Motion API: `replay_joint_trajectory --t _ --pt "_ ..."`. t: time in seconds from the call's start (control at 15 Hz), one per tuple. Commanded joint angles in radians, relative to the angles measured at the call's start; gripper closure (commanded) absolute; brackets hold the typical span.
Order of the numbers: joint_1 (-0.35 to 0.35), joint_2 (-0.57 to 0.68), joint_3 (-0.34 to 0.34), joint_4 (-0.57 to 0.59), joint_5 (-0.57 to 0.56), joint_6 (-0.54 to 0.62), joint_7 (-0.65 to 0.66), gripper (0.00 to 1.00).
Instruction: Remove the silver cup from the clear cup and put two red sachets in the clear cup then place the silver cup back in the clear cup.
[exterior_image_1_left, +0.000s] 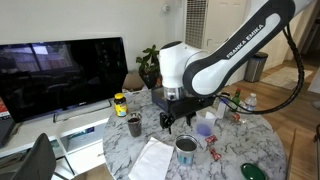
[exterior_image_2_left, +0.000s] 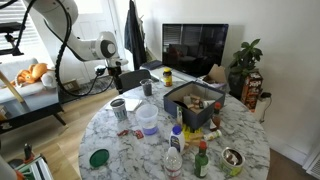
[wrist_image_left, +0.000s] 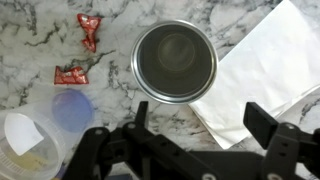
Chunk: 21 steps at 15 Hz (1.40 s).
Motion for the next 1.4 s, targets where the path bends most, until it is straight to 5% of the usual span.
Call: replay_joint_trajectory --t 0.0,0.27,0.6,0.67,1.33 --pt "-0.096 -0.142 0.02 -0.223 0.083 0.126 -0.26 0.0" --pt "-0.26 -0.188 0.122 -0.423 0.129 0.296 -0.56 0.0" --pt "-0.296 -0.196 0.083 -0.563 0.307 0.47 -0.867 0.0" --pt "-0.25 -0.159 0.053 -0.493 0.248 0.408 -0.784 0.0" --pt "-0.277 -0.069 0.049 -0.501 0.29 0.405 -0.888 0.0"
